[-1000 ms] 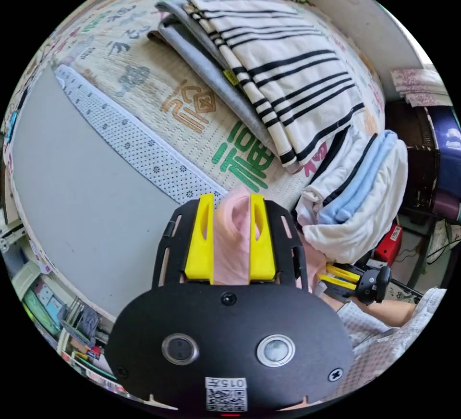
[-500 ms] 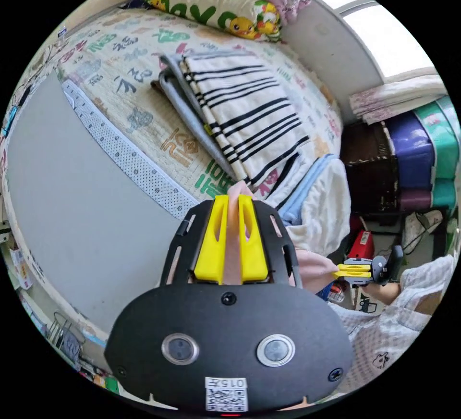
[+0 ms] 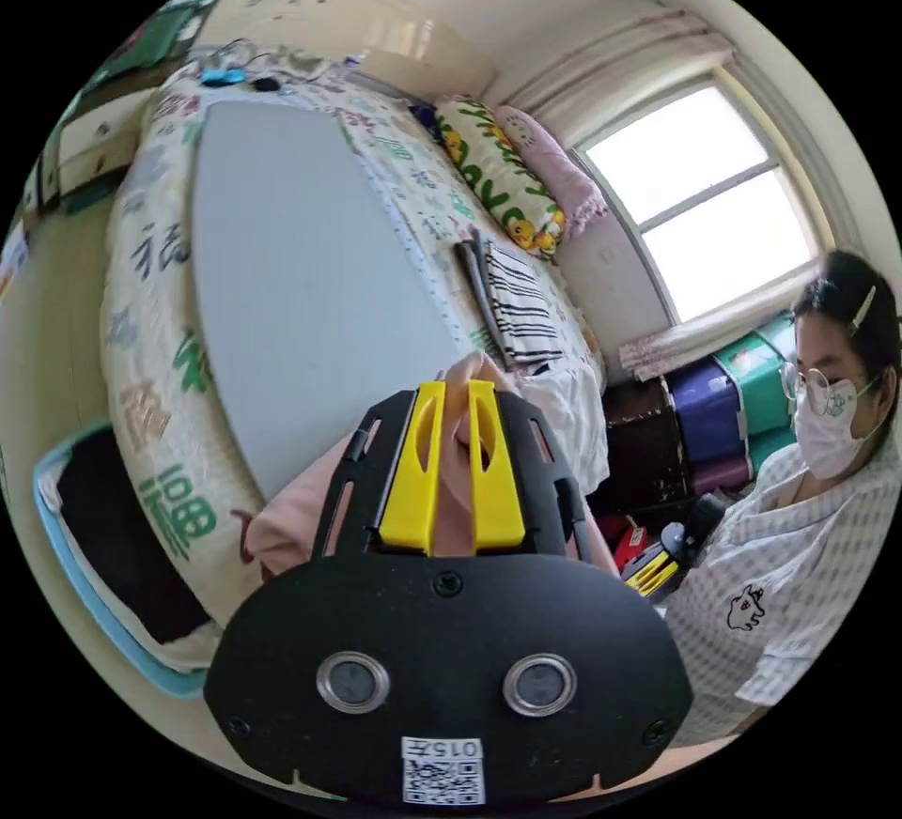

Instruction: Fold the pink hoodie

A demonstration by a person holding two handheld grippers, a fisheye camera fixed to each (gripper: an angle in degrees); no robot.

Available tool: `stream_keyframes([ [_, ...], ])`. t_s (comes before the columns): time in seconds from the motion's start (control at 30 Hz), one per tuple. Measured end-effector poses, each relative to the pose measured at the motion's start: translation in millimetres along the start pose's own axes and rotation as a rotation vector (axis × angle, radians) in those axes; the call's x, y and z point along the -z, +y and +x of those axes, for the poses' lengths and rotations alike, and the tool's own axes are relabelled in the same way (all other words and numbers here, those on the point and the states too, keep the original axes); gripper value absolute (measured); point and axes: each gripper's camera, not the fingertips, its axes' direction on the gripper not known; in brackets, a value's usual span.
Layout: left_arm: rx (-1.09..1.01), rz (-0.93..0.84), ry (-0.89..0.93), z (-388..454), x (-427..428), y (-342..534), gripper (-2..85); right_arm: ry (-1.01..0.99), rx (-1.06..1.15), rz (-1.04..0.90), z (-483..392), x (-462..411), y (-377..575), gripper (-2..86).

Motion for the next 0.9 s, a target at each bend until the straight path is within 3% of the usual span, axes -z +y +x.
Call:
stream_keyframes([
  [0.13, 0.317, 0.040, -0.063, -92, 30, 47, 6.1, 0.062, 0.029, -0.188, -21, -119, -44, 1.8],
  [0.23, 0.465, 0.342, 0.109, -119, 68, 79, 9.4, 0.098, 0.028, -0.227, -34, -150, -57, 2.1],
  [0.27, 0.492, 0.350, 0.152, -122, 69, 83, 10.9, 0.113, 0.033, -0.248, -38, -159, -59, 2.2],
  [0.43, 0.443, 0.102, 0.096, -108, 25, 62, 12.2, 0.158, 0.064, -0.329, -50, -186, -65, 2.7],
  [0.57, 0.379, 0.087, -0.011, -97, 24, 41, 2.3, 0.173, 0.081, -0.358, -60, -207, -67, 2.8],
  [0.77, 0.330, -0.007, -0.275, -93, 5, 38, 1.2, 0.226, 0.026, -0.438, -42, -278, -49, 3.3],
  [0.9, 0.292, -0.038, -0.335, -78, -7, 36, 1.5, 0.220, 0.014, -0.437, -42, -281, -28, 4.2],
])
